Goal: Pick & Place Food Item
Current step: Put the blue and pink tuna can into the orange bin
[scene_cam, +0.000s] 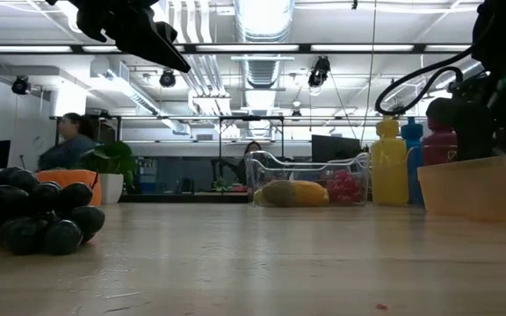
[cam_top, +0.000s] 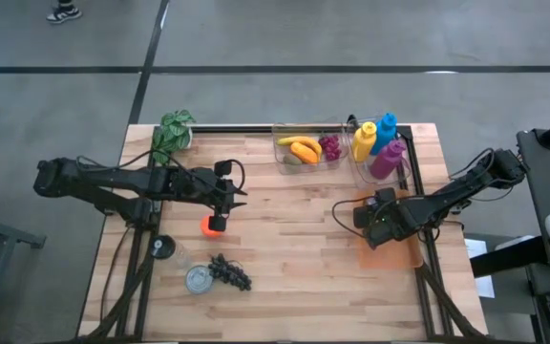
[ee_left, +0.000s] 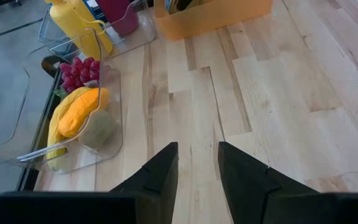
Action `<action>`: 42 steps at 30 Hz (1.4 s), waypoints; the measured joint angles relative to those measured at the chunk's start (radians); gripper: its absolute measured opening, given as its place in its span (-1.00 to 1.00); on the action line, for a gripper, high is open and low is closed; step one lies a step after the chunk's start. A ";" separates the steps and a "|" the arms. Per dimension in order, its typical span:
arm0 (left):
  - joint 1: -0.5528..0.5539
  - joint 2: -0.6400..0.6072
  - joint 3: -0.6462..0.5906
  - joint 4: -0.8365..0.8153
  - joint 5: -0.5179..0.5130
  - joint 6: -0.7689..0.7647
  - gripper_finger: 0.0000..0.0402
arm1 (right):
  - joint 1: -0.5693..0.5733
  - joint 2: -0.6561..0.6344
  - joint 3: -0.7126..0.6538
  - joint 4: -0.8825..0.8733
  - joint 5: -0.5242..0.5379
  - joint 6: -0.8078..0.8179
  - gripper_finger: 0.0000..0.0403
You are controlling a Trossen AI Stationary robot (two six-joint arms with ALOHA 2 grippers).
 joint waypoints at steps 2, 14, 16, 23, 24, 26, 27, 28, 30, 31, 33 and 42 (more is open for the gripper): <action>0.000 0.000 0.000 0.000 0.000 0.000 -0.41 | 0.000 0.000 0.000 0.002 0.000 0.000 -0.03; 0.000 0.000 0.000 0.000 0.000 0.000 -0.41 | 0.000 0.000 0.001 0.006 0.001 -0.003 0.00; 0.000 0.000 0.000 0.000 0.000 0.000 -0.41 | 0.000 0.000 0.001 0.007 0.001 0.002 0.00; 0.000 0.000 0.000 0.000 0.000 0.000 -0.41 | 0.000 0.000 0.001 0.010 0.000 -0.036 -0.01; 0.000 0.000 0.000 0.000 0.000 0.000 -0.41 | 0.000 0.000 0.001 0.011 0.000 -0.037 -0.01; 0.000 0.000 0.000 0.000 0.000 0.000 -0.41 | 0.000 0.000 0.001 0.011 0.000 -0.039 -0.04; 0.000 0.000 0.000 0.000 0.000 0.000 -0.41 | 0.000 0.000 0.001 0.012 0.000 -0.039 -0.06; 0.000 0.000 0.000 0.000 0.000 0.000 -0.41 | 0.000 0.000 0.001 0.012 0.000 -0.039 -0.08; 0.000 0.000 0.000 0.000 0.000 0.000 -0.41 | 0.000 -0.001 0.001 0.013 0.000 -0.041 -0.10; 0.000 0.000 0.000 0.000 0.000 0.000 -0.41 | 0.000 -0.001 0.001 0.013 0.001 -0.042 -0.10; 0.000 0.000 0.000 0.000 0.000 0.000 -0.41 | 0.000 -0.001 0.001 0.014 0.005 -0.042 -0.09; 0.000 0.000 0.000 0.000 0.000 0.000 -0.41 | 0.000 -0.001 0.001 0.015 0.012 -0.056 0.33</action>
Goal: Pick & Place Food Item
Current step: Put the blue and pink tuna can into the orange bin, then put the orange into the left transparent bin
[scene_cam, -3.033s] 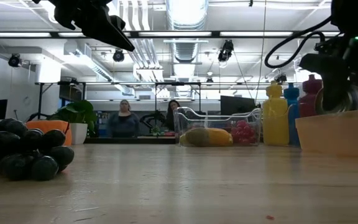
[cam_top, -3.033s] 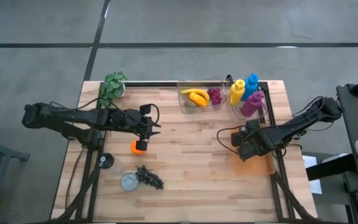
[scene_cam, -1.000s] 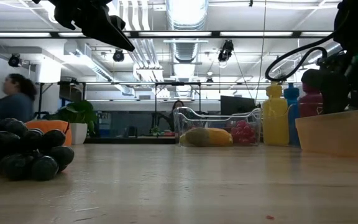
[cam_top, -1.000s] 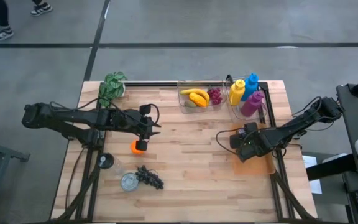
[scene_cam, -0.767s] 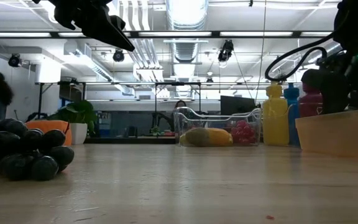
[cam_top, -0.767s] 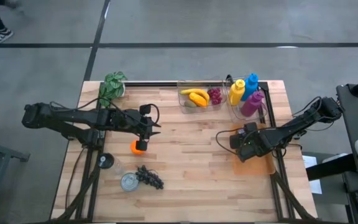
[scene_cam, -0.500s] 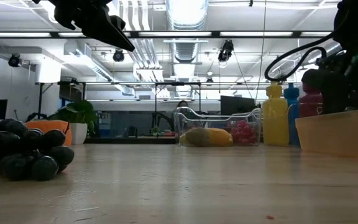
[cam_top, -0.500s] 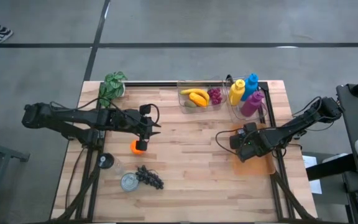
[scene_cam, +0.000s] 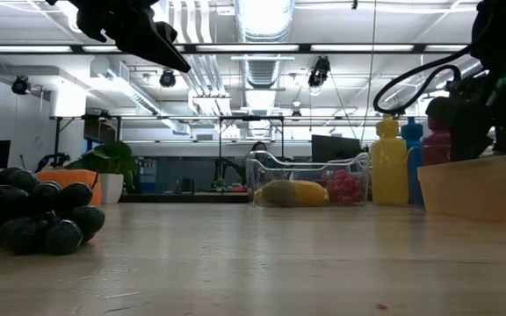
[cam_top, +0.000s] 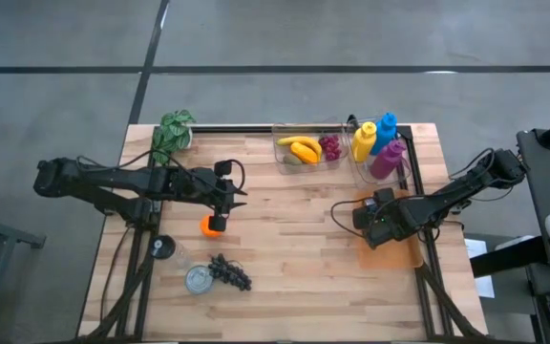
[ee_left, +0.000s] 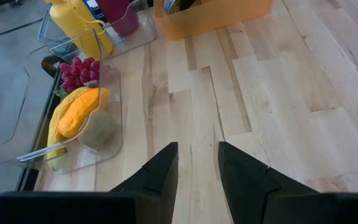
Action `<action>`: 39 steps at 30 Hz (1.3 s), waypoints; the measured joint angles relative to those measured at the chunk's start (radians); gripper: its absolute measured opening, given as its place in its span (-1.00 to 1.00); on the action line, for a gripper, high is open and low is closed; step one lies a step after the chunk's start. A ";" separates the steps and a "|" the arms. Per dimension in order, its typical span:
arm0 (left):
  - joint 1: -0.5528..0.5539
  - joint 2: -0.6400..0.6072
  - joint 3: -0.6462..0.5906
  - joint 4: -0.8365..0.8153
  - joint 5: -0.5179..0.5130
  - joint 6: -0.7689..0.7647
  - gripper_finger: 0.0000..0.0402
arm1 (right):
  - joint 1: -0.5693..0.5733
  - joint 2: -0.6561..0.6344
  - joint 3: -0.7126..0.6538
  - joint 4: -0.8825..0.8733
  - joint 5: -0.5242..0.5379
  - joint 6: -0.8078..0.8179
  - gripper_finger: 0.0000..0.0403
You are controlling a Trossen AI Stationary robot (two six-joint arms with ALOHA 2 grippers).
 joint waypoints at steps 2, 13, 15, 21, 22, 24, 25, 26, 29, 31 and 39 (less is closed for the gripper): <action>0.000 0.000 0.000 0.000 0.000 0.000 -0.41 | 0.000 0.000 0.000 0.000 0.000 0.000 0.40; 0.000 0.000 0.000 0.000 0.000 0.000 -0.41 | 0.000 -0.003 0.040 -0.008 0.000 -0.049 0.64; 0.000 0.000 0.000 0.000 0.000 0.000 -0.41 | 0.000 -0.003 0.058 -0.013 0.000 -0.070 0.66; 0.000 0.000 0.000 0.000 0.000 0.000 -0.41 | 0.000 -0.003 0.126 -0.080 0.042 -0.097 0.69; 0.000 0.000 0.000 0.000 0.000 0.000 -0.41 | 0.000 -0.003 0.140 -0.097 0.056 -0.097 0.70; 0.000 0.000 0.000 0.000 0.000 0.000 -0.41 | 0.000 -0.003 0.169 -0.133 0.082 -0.098 0.70; 0.000 0.000 0.000 0.000 0.000 0.000 -0.41 | 0.000 -0.003 0.183 -0.152 0.089 -0.098 0.70; 0.000 0.000 0.000 0.000 0.000 0.000 -0.41 | 0.000 -0.003 0.198 -0.169 0.098 -0.098 0.70; 0.000 0.000 0.000 0.000 0.000 0.000 -0.41 | 0.000 -0.003 0.238 -0.196 0.136 -0.115 0.68; 0.000 0.000 0.000 0.000 0.000 0.000 -0.41 | 0.000 -0.003 0.266 -0.194 0.165 -0.149 0.67; 0.000 0.000 0.000 0.000 0.000 0.000 -0.41 | 0.001 -0.001 0.391 -0.169 0.312 -0.355 0.61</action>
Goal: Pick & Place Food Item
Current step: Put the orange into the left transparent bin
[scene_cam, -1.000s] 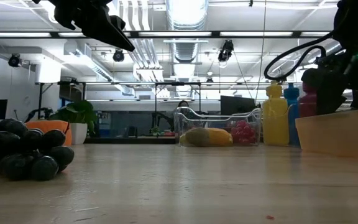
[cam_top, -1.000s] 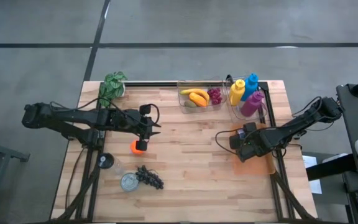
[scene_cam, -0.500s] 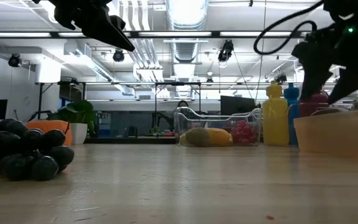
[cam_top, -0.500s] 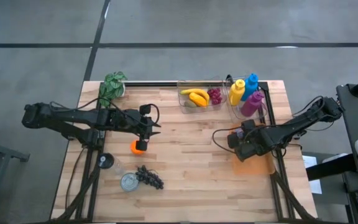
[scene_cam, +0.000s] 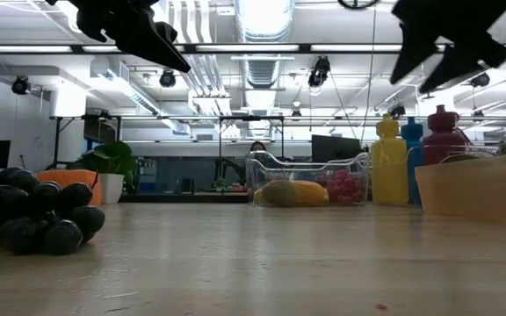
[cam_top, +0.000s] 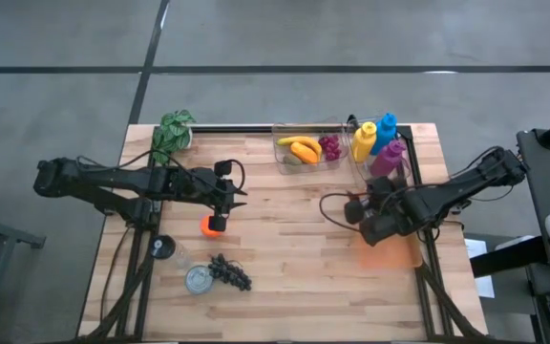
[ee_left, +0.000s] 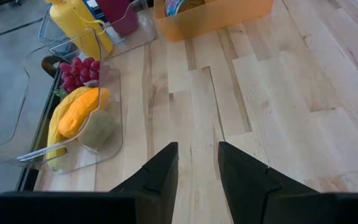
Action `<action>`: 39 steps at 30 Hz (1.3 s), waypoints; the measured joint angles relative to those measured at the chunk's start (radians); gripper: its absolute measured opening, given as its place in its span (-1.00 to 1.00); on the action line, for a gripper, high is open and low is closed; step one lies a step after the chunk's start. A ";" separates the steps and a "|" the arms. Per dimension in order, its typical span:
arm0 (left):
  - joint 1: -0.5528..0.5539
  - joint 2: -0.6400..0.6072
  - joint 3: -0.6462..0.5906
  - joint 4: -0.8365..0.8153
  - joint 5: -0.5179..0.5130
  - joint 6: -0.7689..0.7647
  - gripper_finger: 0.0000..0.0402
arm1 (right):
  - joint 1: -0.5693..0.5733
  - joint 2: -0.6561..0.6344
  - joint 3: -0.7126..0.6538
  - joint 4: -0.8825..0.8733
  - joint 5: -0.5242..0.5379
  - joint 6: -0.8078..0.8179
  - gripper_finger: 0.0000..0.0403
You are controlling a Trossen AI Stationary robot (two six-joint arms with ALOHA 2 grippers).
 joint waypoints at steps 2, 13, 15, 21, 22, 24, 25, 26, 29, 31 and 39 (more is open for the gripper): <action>0.000 0.000 0.000 0.000 0.000 0.000 -0.41 | 0.001 0.000 0.022 0.025 0.030 -0.065 0.59; 0.001 0.000 0.000 0.012 0.000 0.004 -0.41 | 0.002 0.000 -0.003 0.434 0.100 -0.517 0.52; -0.003 0.000 0.000 0.005 0.000 0.004 -0.41 | 0.003 0.000 -0.003 0.474 0.098 -0.570 0.51; -0.042 0.000 0.002 -0.078 -0.017 0.002 -0.41 | 0.009 0.000 -0.004 0.494 0.093 -0.603 0.51; -0.055 0.000 0.002 -0.089 -0.043 -0.005 -0.41 | 0.009 0.000 -0.005 0.494 0.093 -0.603 0.51; -0.087 0.000 0.008 -0.113 -0.122 -0.022 -0.41 | 0.008 0.000 -0.005 0.494 0.093 -0.603 0.53; -0.108 0.000 0.014 -0.129 -0.169 -0.034 -0.41 | 0.008 0.000 -0.005 0.494 0.093 -0.603 0.54; -0.129 0.000 0.024 -0.153 -0.204 -0.048 -0.41 | 0.008 0.000 -0.005 0.494 0.093 -0.603 0.54; -0.181 0.000 0.066 -0.242 -0.247 -0.110 -0.41 | 0.008 0.000 -0.006 0.495 0.093 -0.603 0.56; -0.199 0.000 0.096 -0.289 -0.247 -0.167 -0.41 | 0.008 0.000 -0.006 0.496 0.093 -0.603 0.57; -0.202 0.000 0.213 -0.504 -0.250 -0.350 -0.42 | 0.008 0.000 -0.006 0.508 0.093 -0.603 0.50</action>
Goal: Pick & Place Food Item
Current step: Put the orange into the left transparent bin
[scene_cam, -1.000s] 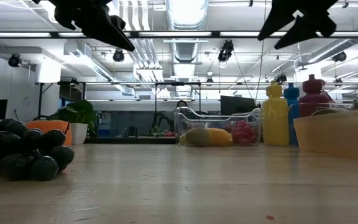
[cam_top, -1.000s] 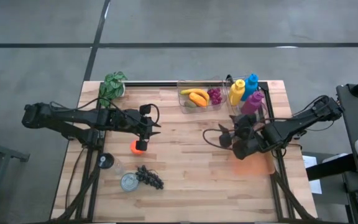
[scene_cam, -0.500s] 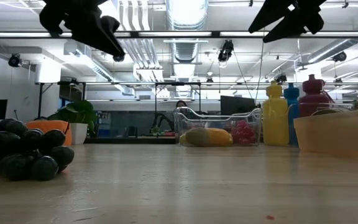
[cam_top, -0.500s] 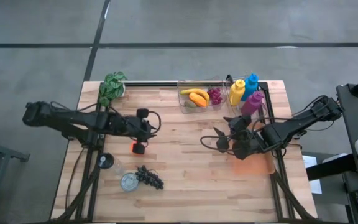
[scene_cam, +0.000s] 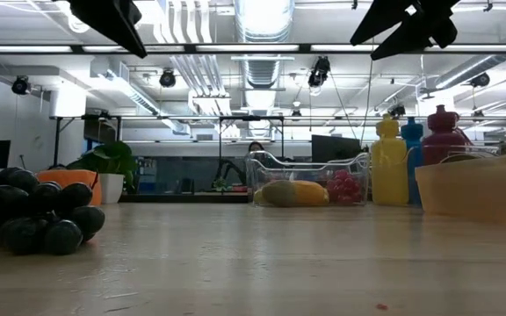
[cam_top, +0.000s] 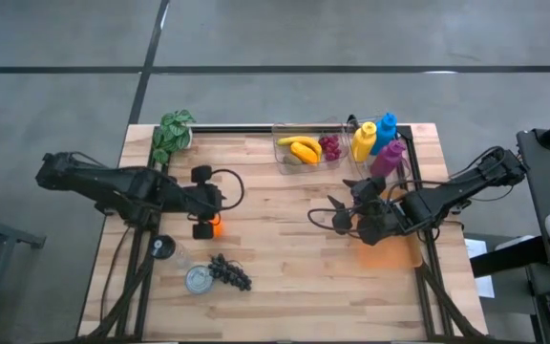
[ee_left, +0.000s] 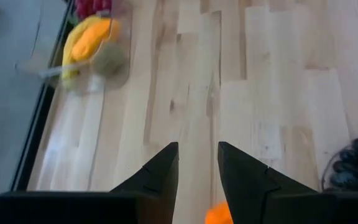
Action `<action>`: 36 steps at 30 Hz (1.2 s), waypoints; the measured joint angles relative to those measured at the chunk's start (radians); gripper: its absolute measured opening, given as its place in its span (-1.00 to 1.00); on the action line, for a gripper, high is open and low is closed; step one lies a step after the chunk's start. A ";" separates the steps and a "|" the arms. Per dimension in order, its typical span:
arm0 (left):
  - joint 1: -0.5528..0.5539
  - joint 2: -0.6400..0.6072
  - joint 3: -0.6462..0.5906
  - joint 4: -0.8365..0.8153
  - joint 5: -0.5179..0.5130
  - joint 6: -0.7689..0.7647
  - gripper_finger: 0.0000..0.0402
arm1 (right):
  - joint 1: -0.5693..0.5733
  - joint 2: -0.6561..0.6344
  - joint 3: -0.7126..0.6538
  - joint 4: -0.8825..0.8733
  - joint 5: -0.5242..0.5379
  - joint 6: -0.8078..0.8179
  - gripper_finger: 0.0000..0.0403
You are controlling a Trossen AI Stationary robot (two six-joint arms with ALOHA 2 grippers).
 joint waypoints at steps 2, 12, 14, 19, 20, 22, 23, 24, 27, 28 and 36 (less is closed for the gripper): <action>0.000 0.000 0.021 -0.047 0.003 -0.037 -0.45 | 0.000 0.000 -0.001 0.000 0.000 0.000 0.49; 0.008 0.041 0.026 -0.135 0.089 -0.059 -0.92 | 0.000 0.000 -0.001 0.003 0.003 0.000 0.46; 0.031 0.067 0.032 -0.148 0.123 -0.047 -0.97 | 0.000 0.000 -0.001 0.004 0.003 0.000 0.48; 0.119 0.164 0.033 -0.194 0.259 -0.040 -0.98 | 0.000 0.000 -0.001 0.006 0.003 0.000 0.51; 0.136 0.185 0.033 -0.204 0.271 -0.030 -0.99 | 0.000 0.000 -0.001 0.007 0.003 0.000 0.52; 0.170 0.229 0.033 -0.210 0.293 0.002 -0.99 | 0.000 0.000 -0.001 0.007 0.003 0.000 0.53; 0.183 0.251 0.033 -0.209 0.311 0.014 -0.99 | 0.000 0.000 -0.001 0.007 0.003 0.000 0.54; 0.195 0.274 0.033 -0.211 0.343 0.027 -0.99 | 0.000 0.000 -0.001 0.008 0.003 0.000 0.54; 0.211 0.336 0.033 -0.236 0.467 0.076 -0.99 | 0.000 0.000 -0.001 0.008 0.003 0.000 0.54; 0.212 0.358 0.033 -0.240 0.491 0.097 -0.99 | 0.000 0.000 -0.002 0.008 0.003 0.000 0.53; 0.212 0.498 0.032 -0.298 0.502 0.139 -0.99 | 0.000 0.000 -0.002 0.008 0.003 0.000 0.46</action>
